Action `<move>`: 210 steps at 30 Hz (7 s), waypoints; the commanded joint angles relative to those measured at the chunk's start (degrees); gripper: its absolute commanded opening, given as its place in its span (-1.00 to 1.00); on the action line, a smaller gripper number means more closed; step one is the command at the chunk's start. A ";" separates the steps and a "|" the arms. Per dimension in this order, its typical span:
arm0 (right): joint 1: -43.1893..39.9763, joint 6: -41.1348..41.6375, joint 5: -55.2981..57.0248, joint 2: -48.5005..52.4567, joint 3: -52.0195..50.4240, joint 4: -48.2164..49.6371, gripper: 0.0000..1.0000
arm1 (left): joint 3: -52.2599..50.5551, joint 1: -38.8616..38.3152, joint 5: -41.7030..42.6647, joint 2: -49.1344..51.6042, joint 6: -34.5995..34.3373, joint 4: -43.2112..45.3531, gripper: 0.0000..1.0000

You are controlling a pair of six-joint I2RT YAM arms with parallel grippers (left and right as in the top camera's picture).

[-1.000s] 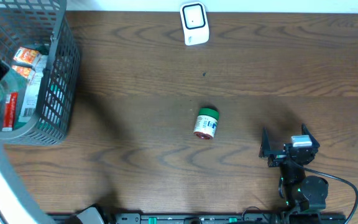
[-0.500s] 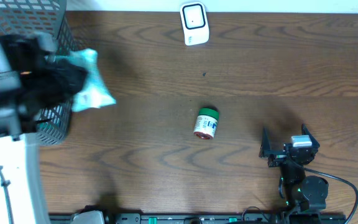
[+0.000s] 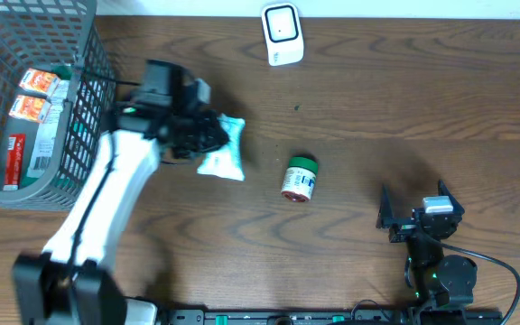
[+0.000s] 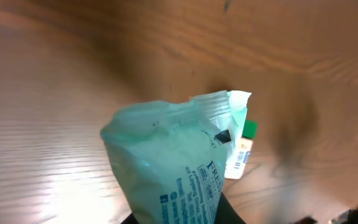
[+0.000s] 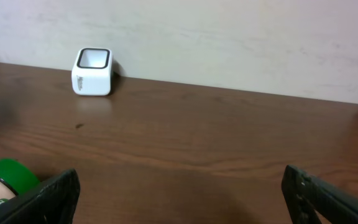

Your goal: Scan the item barcode

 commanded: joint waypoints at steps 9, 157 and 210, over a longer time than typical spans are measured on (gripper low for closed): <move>-0.61 -0.33 -0.22 -0.31 -0.04 -0.20 0.99 | -0.13 -6.45 0.57 14.01 -5.01 8.79 -0.85; -0.61 -0.33 -0.22 -0.31 -0.04 -0.20 0.98 | -1.92 -11.63 -36.26 17.68 -3.54 14.23 -0.84; -0.61 -0.33 -0.22 -0.31 -0.04 -0.20 0.99 | 13.57 -8.55 -35.78 7.19 3.08 -1.73 0.05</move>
